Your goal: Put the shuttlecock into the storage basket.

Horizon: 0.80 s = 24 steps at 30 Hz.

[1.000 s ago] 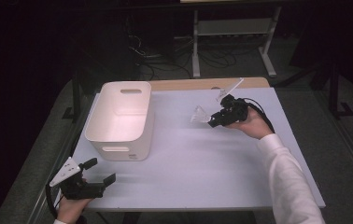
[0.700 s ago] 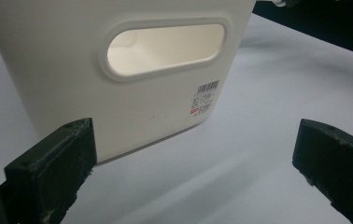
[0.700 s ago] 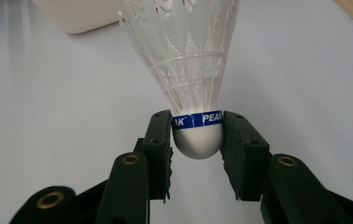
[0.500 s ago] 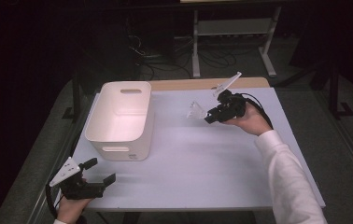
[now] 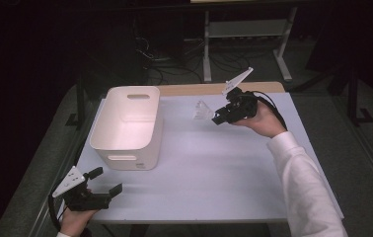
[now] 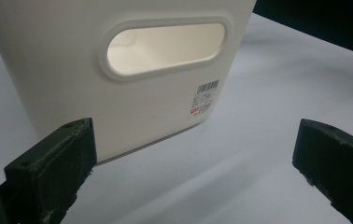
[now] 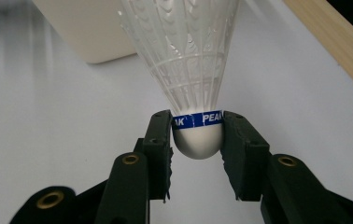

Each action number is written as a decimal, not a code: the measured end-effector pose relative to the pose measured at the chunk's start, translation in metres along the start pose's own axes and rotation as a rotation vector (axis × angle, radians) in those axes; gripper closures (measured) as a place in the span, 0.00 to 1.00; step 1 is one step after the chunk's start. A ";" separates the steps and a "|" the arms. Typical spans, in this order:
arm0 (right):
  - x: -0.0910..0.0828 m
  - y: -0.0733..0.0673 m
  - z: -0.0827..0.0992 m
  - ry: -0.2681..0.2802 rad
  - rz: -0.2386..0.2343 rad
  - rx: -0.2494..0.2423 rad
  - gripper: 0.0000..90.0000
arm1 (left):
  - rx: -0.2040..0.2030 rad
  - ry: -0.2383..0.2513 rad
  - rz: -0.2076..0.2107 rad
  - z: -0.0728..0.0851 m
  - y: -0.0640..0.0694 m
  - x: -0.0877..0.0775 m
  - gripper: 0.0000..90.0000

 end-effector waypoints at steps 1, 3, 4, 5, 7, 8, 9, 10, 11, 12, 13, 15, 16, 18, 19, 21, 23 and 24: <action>-0.002 -0.001 -0.002 0.009 -0.007 0.003 0.69 | 0.001 0.000 0.000 0.000 0.000 0.000 0.00; -0.004 -0.001 -0.007 0.016 -0.003 -0.004 0.69 | 0.003 -0.002 0.000 0.000 0.000 0.000 0.00; -0.005 -0.001 -0.009 0.015 0.001 -0.012 0.69 | -0.002 0.001 0.000 0.000 0.000 0.000 0.00; -0.006 -0.002 -0.010 0.012 0.000 -0.009 0.69 | 0.004 -0.001 0.000 0.000 0.000 0.000 0.00; -0.007 -0.003 -0.014 0.009 -0.003 -0.014 0.69 | 0.004 0.005 0.003 0.000 0.000 0.000 0.00; -0.007 -0.004 -0.016 0.012 -0.002 -0.019 0.69 | 0.004 0.004 0.003 0.000 0.000 0.000 0.00; -0.007 -0.003 -0.019 0.021 0.004 -0.036 0.69 | 0.002 0.006 0.005 0.000 0.001 0.000 0.00; -0.008 -0.004 -0.020 0.015 0.002 -0.032 0.69 | 0.002 0.009 0.006 -0.001 0.001 0.000 0.00; -0.008 -0.005 -0.022 0.015 0.001 -0.032 0.69 | 0.004 0.002 0.005 0.000 0.001 0.000 0.00; -0.009 -0.007 -0.022 0.006 -0.007 -0.006 0.69 | 0.006 0.004 0.005 0.000 0.000 0.000 0.00; -0.008 -0.007 -0.025 0.014 -0.006 -0.020 0.69 | 0.003 0.004 0.005 0.000 0.000 0.000 0.00; -0.008 -0.008 -0.029 0.018 -0.010 -0.027 0.69 | 0.005 0.005 0.005 0.000 0.000 0.000 0.00; -0.009 -0.009 -0.031 0.015 -0.011 -0.023 0.69 | 0.004 0.006 0.005 -0.001 0.001 0.000 0.00; -0.009 -0.009 -0.034 0.017 -0.008 -0.036 0.69 | 0.005 0.002 0.004 0.000 0.001 0.000 0.00; -0.010 -0.012 -0.037 0.020 -0.021 -0.018 0.69 | 0.007 0.001 0.004 0.000 0.000 0.000 0.00; -0.009 -0.012 -0.041 0.021 -0.017 -0.035 0.69 | 0.004 0.002 0.005 0.000 0.001 0.000 0.00; -0.009 -0.014 -0.044 0.021 -0.015 -0.045 0.69 | 0.006 -0.006 0.004 0.000 0.000 0.000 0.00; -0.010 -0.015 -0.046 0.020 -0.018 -0.041 0.69 | 0.002 0.004 0.006 0.000 0.001 0.000 0.00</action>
Point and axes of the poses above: each handheld gripper's, and its own axes: x roughly forward along the jaws, z roughly out of its underside, y roughly to its right, the point moved 10 cm from there along x, roughly forward along the jaws, and after that the axes turned 8 degrees about -y, right-handed, at the moved point
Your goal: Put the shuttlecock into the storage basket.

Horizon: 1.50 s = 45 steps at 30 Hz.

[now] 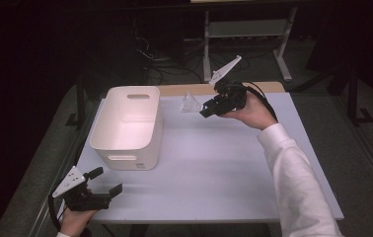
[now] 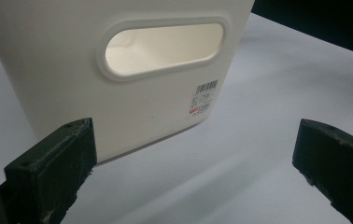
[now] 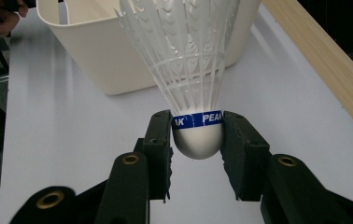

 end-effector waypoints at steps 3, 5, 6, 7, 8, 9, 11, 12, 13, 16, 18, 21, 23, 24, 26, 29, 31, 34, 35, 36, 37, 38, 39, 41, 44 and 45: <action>0.000 -0.001 -0.005 0.004 0.000 -0.010 0.69 | 0.004 0.004 -0.001 0.000 0.000 0.000 0.00; -0.001 -0.002 -0.008 0.003 0.002 -0.018 0.69 | -0.002 0.002 -0.001 0.000 0.000 0.000 0.00; -0.002 -0.004 -0.010 0.003 -0.002 -0.012 0.69 | -0.002 0.002 -0.001 0.000 0.000 0.000 0.00; -0.003 -0.004 -0.013 0.010 0.001 -0.021 0.69 | -0.002 0.002 -0.002 0.000 0.000 0.000 0.00; -0.003 -0.005 -0.014 0.012 0.002 -0.025 0.69 | -0.001 0.003 -0.002 0.000 0.000 0.000 0.00; -0.004 -0.006 -0.017 0.012 0.000 -0.026 0.69 | -0.001 0.003 -0.001 0.000 0.000 0.000 0.00; -0.005 -0.007 -0.020 0.015 0.004 -0.037 0.69 | -0.002 0.003 -0.001 0.000 0.000 0.000 0.00; -0.006 -0.007 -0.023 0.021 0.006 -0.040 0.69 | -0.004 0.005 0.000 0.000 0.000 0.000 0.00; -0.006 -0.008 -0.024 0.023 0.003 -0.045 0.69 | -0.008 0.007 0.001 -0.001 0.001 0.000 0.00; -0.006 -0.010 -0.029 0.021 0.006 -0.052 0.69 | 0.000 -0.003 -0.002 0.000 0.000 0.000 0.00; -0.005 -0.012 -0.033 0.027 0.004 -0.062 0.69 | 0.001 -0.010 -0.002 0.001 0.000 -0.001 0.00; -0.005 -0.014 -0.038 0.031 -0.001 -0.068 0.69 | 0.002 0.004 0.000 0.000 0.000 0.000 0.00; -0.005 -0.016 -0.042 0.033 -0.004 -0.072 0.69 | 0.000 0.003 0.000 0.000 0.000 0.000 0.00; -0.004 -0.017 -0.043 0.035 -0.004 -0.074 0.69 | 0.004 0.003 0.000 0.000 0.000 0.000 0.00; -0.003 -0.019 -0.046 0.033 -0.008 -0.073 0.69 | 0.012 -0.003 -0.003 0.001 -0.001 0.000 0.00; -0.002 -0.021 -0.053 0.044 -0.008 -0.086 0.69 | 0.002 0.001 -0.002 0.000 0.000 0.000 0.00; -0.001 -0.022 -0.057 0.040 -0.010 -0.091 0.69 | -0.001 0.002 -0.001 0.000 0.000 0.000 0.00; 0.001 -0.025 -0.062 0.033 -0.015 -0.092 0.69 | 0.002 0.005 0.000 0.000 0.000 0.000 0.00; 0.002 -0.025 -0.064 0.036 -0.016 -0.097 0.69 | 0.003 0.004 0.001 0.000 0.000 0.000 0.00; 0.003 -0.025 -0.065 0.038 -0.015 -0.102 0.69 | 0.003 0.004 0.001 0.000 0.000 0.000 0.00; 0.004 -0.026 -0.067 0.040 -0.019 -0.099 0.69 | 0.002 0.005 0.001 0.000 0.000 0.000 0.00; 0.005 -0.027 -0.068 0.038 -0.018 -0.103 0.69 | 0.002 0.005 0.002 0.000 0.000 0.000 0.00; 0.006 -0.028 -0.070 0.037 -0.021 -0.101 0.69 | 0.001 0.004 0.002 0.000 0.000 0.000 0.00; 0.008 -0.029 -0.073 0.039 -0.020 -0.107 0.69 | 0.001 0.005 0.002 0.000 0.000 0.000 0.00; 0.011 -0.032 -0.078 0.036 -0.026 -0.118 0.69 | 0.002 0.004 0.002 0.000 0.001 0.000 0.00; 0.012 -0.033 -0.081 0.038 -0.030 -0.118 0.69 | 0.002 0.004 0.002 0.000 0.001 0.000 0.00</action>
Point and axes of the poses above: each handheld gripper's, and its own axes: x roughly forward along the jaws, z roughly out of its underside, y roughly to its right, the point moved 10 cm from there along x, roughly forward along the jaws, and after that the axes turned 8 degrees about -y, right-handed, at the moved point
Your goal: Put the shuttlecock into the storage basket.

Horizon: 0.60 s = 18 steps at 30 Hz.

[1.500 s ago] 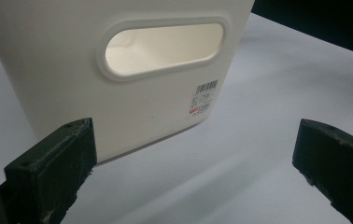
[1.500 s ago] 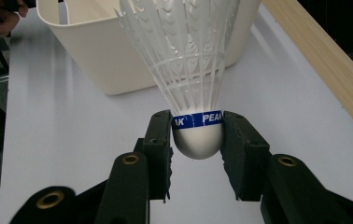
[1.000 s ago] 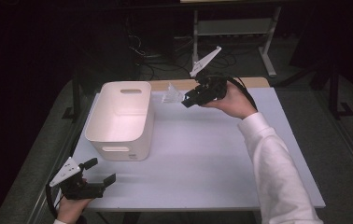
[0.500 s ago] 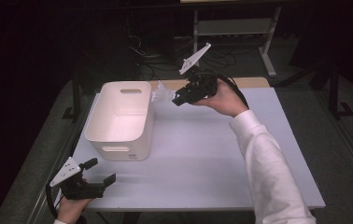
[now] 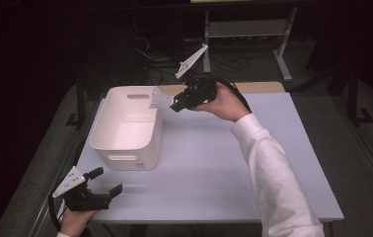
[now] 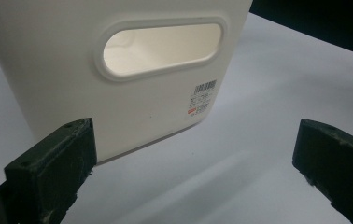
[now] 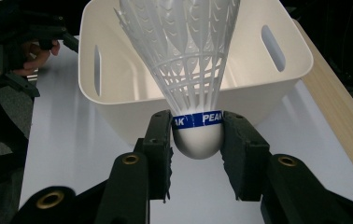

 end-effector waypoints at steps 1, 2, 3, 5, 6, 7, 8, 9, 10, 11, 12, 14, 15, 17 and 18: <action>0.001 -0.001 -0.001 -0.001 -0.004 -0.001 0.69 | 0.001 0.000 0.000 0.000 0.000 0.000 0.00; 0.003 -0.002 -0.004 -0.001 -0.008 -0.005 0.69 | 0.003 0.000 0.000 0.000 0.000 0.000 0.00; 0.004 -0.003 -0.006 -0.003 -0.009 -0.007 0.69 | 0.003 0.000 0.000 0.000 0.000 0.000 0.00; 0.008 -0.005 -0.008 -0.004 -0.017 -0.010 0.69 | 0.006 -0.002 0.000 0.000 0.000 -0.001 0.00; 0.009 -0.006 -0.009 -0.005 -0.017 -0.015 0.69 | 0.006 -0.003 0.000 0.000 0.000 -0.001 0.00; 0.011 -0.007 -0.011 -0.008 -0.023 -0.015 0.69 | 0.005 -0.002 0.001 0.000 0.000 -0.001 0.00; 0.013 -0.008 -0.012 -0.010 -0.024 -0.018 0.69 | 0.006 -0.003 0.001 0.000 0.000 -0.001 0.00; 0.015 -0.009 -0.013 -0.014 -0.027 -0.021 0.69 | 0.007 -0.004 0.001 0.000 0.000 -0.001 0.00; 0.017 -0.009 -0.014 -0.015 -0.028 -0.026 0.69 | 0.008 -0.004 0.001 0.000 0.000 -0.001 0.00; 0.018 -0.010 -0.015 -0.018 -0.030 -0.029 0.69 | 0.000 0.004 0.004 0.000 0.001 0.000 0.00; 0.019 -0.011 -0.016 -0.019 -0.030 -0.032 0.69 | 0.008 -0.004 0.001 0.000 0.000 -0.001 0.00; 0.020 -0.011 -0.018 -0.016 -0.035 -0.037 0.69 | 0.008 -0.004 0.001 0.000 0.000 -0.001 0.00; 0.021 -0.011 -0.020 -0.012 -0.036 -0.040 0.69 | 0.007 -0.003 0.001 0.000 0.000 -0.001 0.00; 0.022 -0.012 -0.022 -0.009 -0.045 -0.036 0.69 | 0.006 -0.004 0.001 0.000 0.000 -0.001 0.00; 0.023 -0.011 -0.023 -0.007 -0.042 -0.040 0.69 | 0.002 -0.001 0.001 0.000 0.000 -0.001 0.00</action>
Point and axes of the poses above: each handheld gripper's, and its own axes: x roughly forward along the jaws, z roughly out of its underside, y roughly to its right, the point moved 10 cm from there along x, roughly forward along the jaws, and after that the axes turned 8 degrees about -y, right-handed, at the moved point
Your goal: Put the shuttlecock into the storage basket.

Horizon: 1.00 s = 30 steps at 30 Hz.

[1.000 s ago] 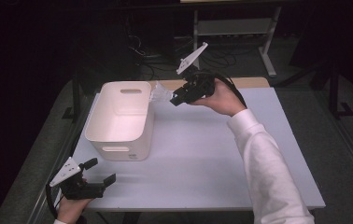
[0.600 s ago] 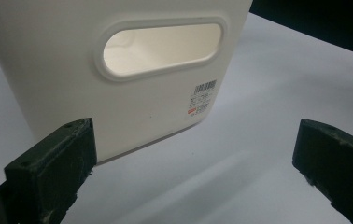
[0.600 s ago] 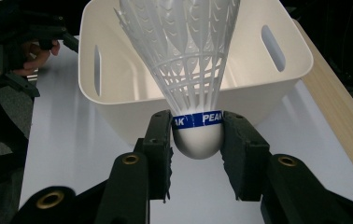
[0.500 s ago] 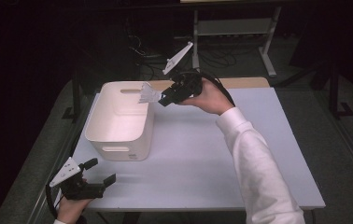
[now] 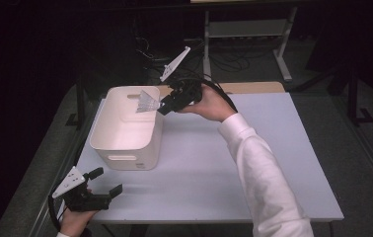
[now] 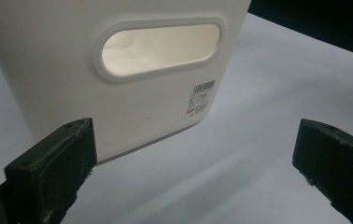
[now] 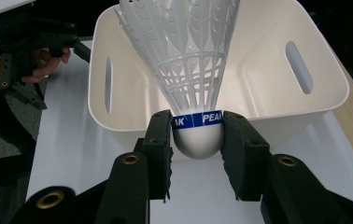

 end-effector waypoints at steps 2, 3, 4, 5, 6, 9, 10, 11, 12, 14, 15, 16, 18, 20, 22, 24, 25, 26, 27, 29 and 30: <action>0.002 0.000 -0.003 0.001 -0.007 0.002 0.69 | -0.002 0.001 0.000 0.000 0.000 0.000 0.00; 0.003 0.000 -0.004 0.001 -0.006 -0.007 0.69 | -0.002 0.001 0.001 0.000 0.000 0.000 0.00; 0.005 -0.001 -0.005 0.001 -0.011 -0.003 0.69 | -0.001 0.001 0.001 0.000 0.000 0.000 0.00; 0.006 -0.001 -0.006 0.001 -0.011 -0.006 0.69 | 0.003 0.001 -0.001 0.000 0.000 0.000 0.00; 0.007 -0.001 -0.007 -0.001 -0.015 -0.009 0.69 | 0.007 -0.002 -0.001 0.000 0.000 0.000 0.00; 0.010 -0.003 -0.011 0.000 -0.021 -0.016 0.69 | 0.008 0.004 0.001 -0.001 0.000 0.000 0.00; 0.011 -0.003 -0.012 -0.001 -0.021 -0.018 0.69 | 0.012 0.002 0.000 0.000 -0.001 0.000 0.00; 0.012 -0.004 -0.014 0.002 -0.028 -0.016 0.69 | 0.014 0.004 0.000 -0.001 -0.001 0.000 0.00; 0.013 -0.005 -0.015 0.003 -0.030 -0.016 0.69 | 0.002 0.004 0.002 0.000 0.000 0.000 0.00; 0.015 -0.006 -0.017 0.005 -0.036 -0.018 0.69 | 0.003 0.005 0.003 -0.001 0.000 0.000 0.00; 0.017 -0.007 -0.019 0.009 -0.040 -0.019 0.69 | 0.007 0.009 0.002 -0.001 0.000 0.000 0.00; 0.018 -0.008 -0.021 0.016 -0.049 -0.020 0.69 | 0.010 0.007 0.002 -0.001 -0.001 0.000 0.00; 0.020 -0.010 -0.023 0.021 -0.057 -0.024 0.69 | 0.004 0.007 0.003 -0.001 0.000 0.000 0.00; 0.024 -0.013 -0.026 0.012 -0.067 -0.030 0.69 | 0.007 0.000 0.002 0.000 -0.001 -0.001 0.00; 0.028 -0.015 -0.029 0.008 -0.071 -0.037 0.69 | 0.003 0.005 0.003 -0.001 0.000 0.000 0.00; 0.031 -0.018 -0.032 0.005 -0.080 -0.035 0.69 | 0.001 0.006 0.003 -0.001 0.000 0.000 0.00; 0.033 -0.019 -0.033 0.004 -0.082 -0.041 0.69 | 0.003 0.005 0.004 -0.001 0.000 0.000 0.00; 0.035 -0.020 -0.034 0.000 -0.087 -0.044 0.69 | 0.006 0.005 0.003 -0.001 0.000 0.000 0.00; 0.037 -0.021 -0.035 0.000 -0.091 -0.044 0.69 | 0.010 0.005 0.003 -0.001 -0.001 -0.001 0.00; 0.040 -0.022 -0.036 -0.002 -0.095 -0.049 0.69 | 0.009 0.005 0.003 -0.001 0.000 0.000 0.00; 0.042 -0.022 -0.037 -0.004 -0.097 -0.049 0.69 | 0.009 0.005 0.004 -0.001 0.000 0.000 0.00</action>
Point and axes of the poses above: each handheld gripper's, and its own axes: x roughly forward along the jaws, z roughly out of its underside, y roughly to its right, the point moved 10 cm from there along x, roughly forward along the jaws, and after that the axes turned 8 degrees about -y, right-handed, at the moved point
